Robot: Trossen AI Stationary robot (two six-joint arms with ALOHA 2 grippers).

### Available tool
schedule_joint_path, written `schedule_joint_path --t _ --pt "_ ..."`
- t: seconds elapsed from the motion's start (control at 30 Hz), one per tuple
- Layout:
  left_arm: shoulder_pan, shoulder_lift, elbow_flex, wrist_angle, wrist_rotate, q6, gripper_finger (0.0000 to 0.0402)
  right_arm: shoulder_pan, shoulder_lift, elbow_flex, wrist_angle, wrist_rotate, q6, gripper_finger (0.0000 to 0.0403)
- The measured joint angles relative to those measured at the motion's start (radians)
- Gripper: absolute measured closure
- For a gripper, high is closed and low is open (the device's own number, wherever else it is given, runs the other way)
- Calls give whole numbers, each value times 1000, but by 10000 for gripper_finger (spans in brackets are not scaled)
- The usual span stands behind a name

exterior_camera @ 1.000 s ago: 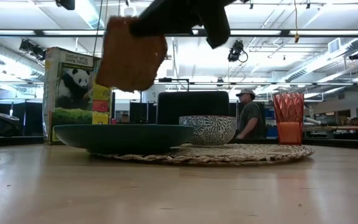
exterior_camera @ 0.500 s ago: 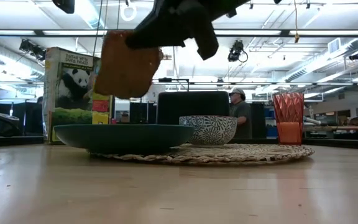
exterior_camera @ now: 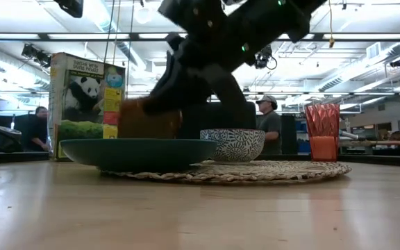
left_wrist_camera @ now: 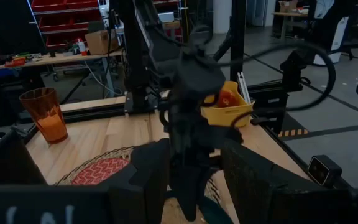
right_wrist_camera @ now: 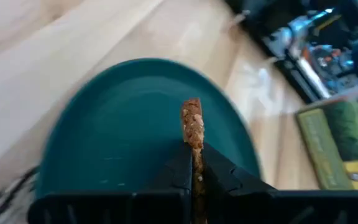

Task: Arrange a breakfast setting
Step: Put the toasted bread on the plate, then put the spoon on the place mat

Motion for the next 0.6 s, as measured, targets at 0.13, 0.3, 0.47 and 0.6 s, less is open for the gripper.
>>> schedule_joint_path --t 0.13,0.3,0.47,0.6 --pt "0 -1 0 10 0 0 248 9 19 -1 -11 93 28 343" --pt "0 -1 0 9 0 2 242 20 -16 0 -3 -16 136 278" --pt "3 -29 10 2 0 35 211 19 -44 1 -38 -76 295 214" --pt "19 -50 81 -5 -13 87 186 19 -126 0 -41 -88 333 173"
